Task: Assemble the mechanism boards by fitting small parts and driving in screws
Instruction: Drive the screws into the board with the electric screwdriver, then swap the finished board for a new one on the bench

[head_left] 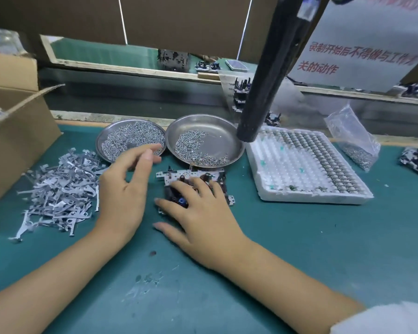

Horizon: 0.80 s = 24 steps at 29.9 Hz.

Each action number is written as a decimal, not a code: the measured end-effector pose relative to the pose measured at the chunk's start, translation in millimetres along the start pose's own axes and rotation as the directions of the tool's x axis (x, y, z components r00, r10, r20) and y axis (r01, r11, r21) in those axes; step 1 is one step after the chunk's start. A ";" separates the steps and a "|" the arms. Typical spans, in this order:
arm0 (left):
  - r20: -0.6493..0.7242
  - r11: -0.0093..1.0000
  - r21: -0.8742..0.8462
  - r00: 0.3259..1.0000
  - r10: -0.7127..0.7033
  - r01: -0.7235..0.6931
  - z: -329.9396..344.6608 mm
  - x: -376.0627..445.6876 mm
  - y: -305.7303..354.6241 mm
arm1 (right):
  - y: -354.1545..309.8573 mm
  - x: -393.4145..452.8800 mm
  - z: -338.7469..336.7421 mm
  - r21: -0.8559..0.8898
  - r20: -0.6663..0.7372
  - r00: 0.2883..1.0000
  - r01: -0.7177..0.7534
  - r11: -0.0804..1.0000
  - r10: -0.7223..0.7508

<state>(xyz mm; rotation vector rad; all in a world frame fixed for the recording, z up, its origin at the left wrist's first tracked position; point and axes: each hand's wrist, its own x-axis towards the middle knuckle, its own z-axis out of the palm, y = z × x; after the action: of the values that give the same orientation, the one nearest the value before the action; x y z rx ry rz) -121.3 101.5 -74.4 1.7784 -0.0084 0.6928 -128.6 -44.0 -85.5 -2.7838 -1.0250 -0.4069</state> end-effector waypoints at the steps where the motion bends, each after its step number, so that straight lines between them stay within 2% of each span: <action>1: -0.014 1.000 0.008 1.000 0.002 -0.002 -0.6 0.1 -0.7 | -3.8 0.0 -3.2 -0.067 0.081 0.997 -0.008 0.998 0.014; 3: -0.022 1.000 0.012 1.000 0.007 -0.007 -2.0 0.5 -2.0 | -9.1 -5.9 -14.7 -0.082 0.137 0.990 -0.017 0.996 0.028; 5: -0.015 1.000 0.008 1.000 0.005 -0.005 -2.8 0.4 -2.5 | -13.8 -24.8 -23.4 -0.093 0.128 0.992 0.024 0.995 -0.012; 11: 0.029 0.997 0.027 0.997 0.068 -0.069 -1.8 -4.4 0.1 | 10.4 -108.8 -40.5 -0.067 -0.142 0.990 -0.023 0.997 0.013; 13: 0.040 0.996 0.048 0.997 0.072 -0.074 -1.4 -5.6 -0.3 | 36.1 -137.2 -49.3 -0.108 -0.172 0.978 -0.133 0.985 0.113; 14: 0.046 0.997 0.051 0.997 0.062 -0.064 -1.0 -5.9 -1.3 | 51.2 -149.5 -56.4 -0.136 -0.160 0.965 -0.232 0.963 0.210; 17: 0.057 0.995 0.075 0.997 0.056 -0.060 0.1 -7.1 -1.2 | 103.3 -179.6 -67.1 -0.312 -0.220 0.862 -0.505 0.805 0.456; 18: 0.060 0.993 0.090 0.995 0.075 -0.080 0.8 -7.9 0.5 | 115.0 -181.2 -72.1 -0.322 -0.240 0.811 -0.585 0.745 0.533; 20: 0.078 0.983 0.128 0.990 0.120 -0.129 2.9 -9.9 5.3 | 132.5 -177.9 -74.3 -0.234 -0.240 0.774 -0.632 0.739 0.586; 22: 0.114 0.972 0.157 0.981 0.158 -0.175 5.0 -10.0 10.0 | 128.6 -161.7 -74.7 -0.082 -0.266 0.800 -0.574 0.815 0.537; 24: 0.153 0.957 0.193 0.970 0.189 -0.217 7.2 -7.1 13.1 | 110.7 -138.4 -67.1 0.089 -0.306 0.842 -0.440 0.894 0.445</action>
<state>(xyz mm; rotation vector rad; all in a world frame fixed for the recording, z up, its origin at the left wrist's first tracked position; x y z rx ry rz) -128.5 88.4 -67.2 2.0434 -0.2200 0.7417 -170.9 -228.0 -68.2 -2.6973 -0.2934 -0.7412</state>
